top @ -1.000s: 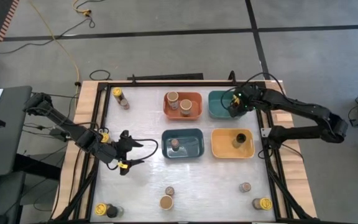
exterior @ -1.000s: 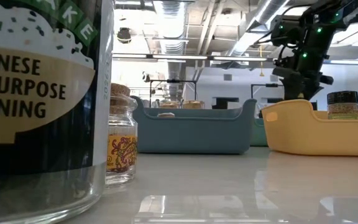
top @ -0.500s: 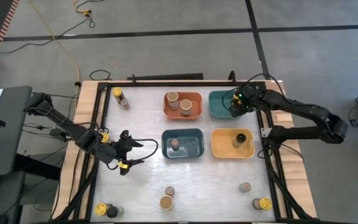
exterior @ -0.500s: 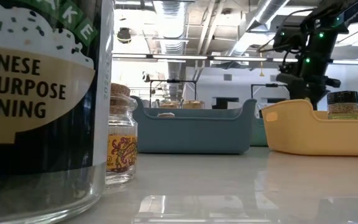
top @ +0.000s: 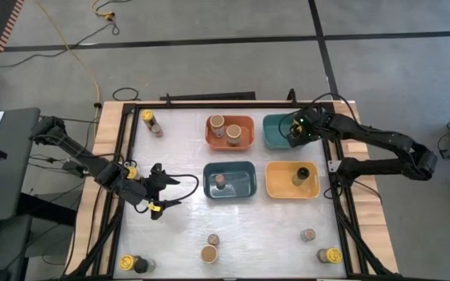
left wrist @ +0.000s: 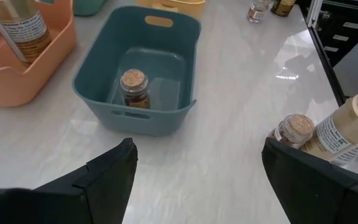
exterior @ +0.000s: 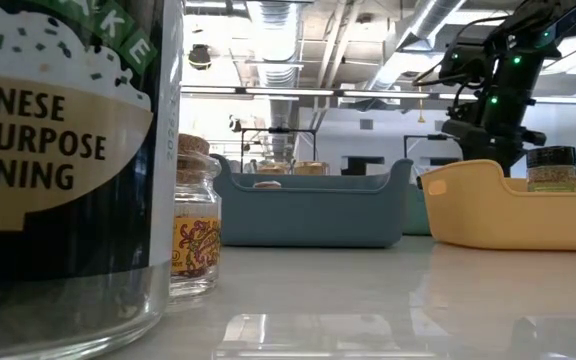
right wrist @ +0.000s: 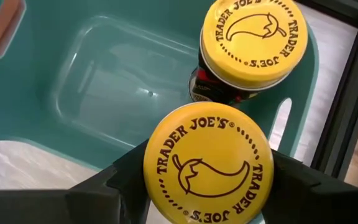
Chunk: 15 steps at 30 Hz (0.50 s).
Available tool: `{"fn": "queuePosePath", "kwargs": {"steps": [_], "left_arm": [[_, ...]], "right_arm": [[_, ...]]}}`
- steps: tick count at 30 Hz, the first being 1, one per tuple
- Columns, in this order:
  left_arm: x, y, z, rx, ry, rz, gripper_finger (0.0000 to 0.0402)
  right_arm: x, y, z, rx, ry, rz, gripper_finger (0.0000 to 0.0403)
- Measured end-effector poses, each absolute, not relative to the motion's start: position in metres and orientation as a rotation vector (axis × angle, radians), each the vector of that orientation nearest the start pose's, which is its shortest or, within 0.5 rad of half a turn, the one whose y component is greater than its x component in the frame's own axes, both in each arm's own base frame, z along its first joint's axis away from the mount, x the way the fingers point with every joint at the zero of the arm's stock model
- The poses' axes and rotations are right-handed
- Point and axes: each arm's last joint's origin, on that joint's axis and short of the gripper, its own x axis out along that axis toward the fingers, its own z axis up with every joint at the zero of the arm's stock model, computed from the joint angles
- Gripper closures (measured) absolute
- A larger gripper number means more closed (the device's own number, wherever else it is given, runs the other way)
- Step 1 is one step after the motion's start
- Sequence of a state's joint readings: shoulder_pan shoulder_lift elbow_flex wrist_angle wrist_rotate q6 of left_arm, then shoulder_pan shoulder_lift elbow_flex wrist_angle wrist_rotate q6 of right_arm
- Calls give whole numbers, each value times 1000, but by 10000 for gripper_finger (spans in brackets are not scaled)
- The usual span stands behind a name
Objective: Sort spices by type
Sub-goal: Put the yellow spice bottle into the green bin
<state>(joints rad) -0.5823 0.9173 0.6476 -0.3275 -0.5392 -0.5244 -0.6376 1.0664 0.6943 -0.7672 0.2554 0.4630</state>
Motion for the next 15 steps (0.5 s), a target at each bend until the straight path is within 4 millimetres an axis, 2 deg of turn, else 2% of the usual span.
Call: {"fn": "queuePosePath", "kwargs": {"steps": [7, 15], "left_arm": [[165, -91, 254, -191, 498, 89, 72], [165, -91, 254, -191, 499, 88, 72]], "right_arm": [[141, -113, 204, 605, 958, -1052, 145], [142, -114, 203, 602, 939, -1051, 143]]}}
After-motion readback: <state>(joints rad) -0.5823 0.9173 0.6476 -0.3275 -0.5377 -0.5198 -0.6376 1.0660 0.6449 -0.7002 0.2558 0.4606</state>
